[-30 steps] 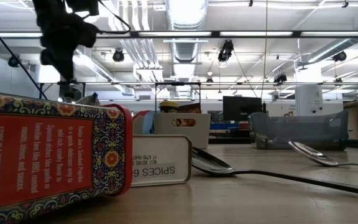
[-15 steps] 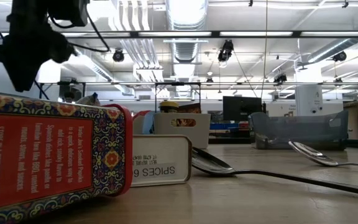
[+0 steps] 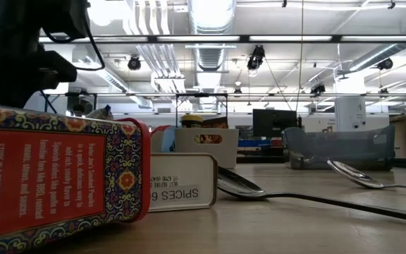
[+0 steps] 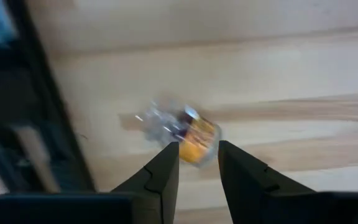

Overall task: Pick & Place Food Item
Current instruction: Put the brown seasoning bottle into the right gray bin

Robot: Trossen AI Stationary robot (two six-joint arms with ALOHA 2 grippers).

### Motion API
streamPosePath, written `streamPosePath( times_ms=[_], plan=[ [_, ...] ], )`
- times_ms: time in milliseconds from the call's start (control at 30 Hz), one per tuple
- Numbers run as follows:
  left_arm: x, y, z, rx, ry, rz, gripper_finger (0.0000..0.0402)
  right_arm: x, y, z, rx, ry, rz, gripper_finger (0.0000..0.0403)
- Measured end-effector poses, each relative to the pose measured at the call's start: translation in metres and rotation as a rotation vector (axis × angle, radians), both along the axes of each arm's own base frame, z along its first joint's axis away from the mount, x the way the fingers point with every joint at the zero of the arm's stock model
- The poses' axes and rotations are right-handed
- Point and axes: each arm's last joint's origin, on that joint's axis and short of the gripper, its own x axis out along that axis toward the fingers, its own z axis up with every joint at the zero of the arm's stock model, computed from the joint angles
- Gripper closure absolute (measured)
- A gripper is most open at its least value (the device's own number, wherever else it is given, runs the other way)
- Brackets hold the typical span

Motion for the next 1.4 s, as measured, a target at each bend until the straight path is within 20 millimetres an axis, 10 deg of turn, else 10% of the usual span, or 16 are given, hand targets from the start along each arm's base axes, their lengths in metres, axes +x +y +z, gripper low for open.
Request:
streamPosePath(
  times_ms=[600, 1400],
  plan=[
    [0.002, -0.019, -0.007, -0.110, 0.074, 0.434, 0.0113, -0.025, -0.009, 0.015, -0.177, -0.015, 0.191, 0.0191],
    [0.004, -0.018, -0.069, -0.119, 0.006, 0.641, 0.0110, -0.033, -0.010, 0.017, -0.152, 0.007, 0.225, 0.0191]
  ],
)
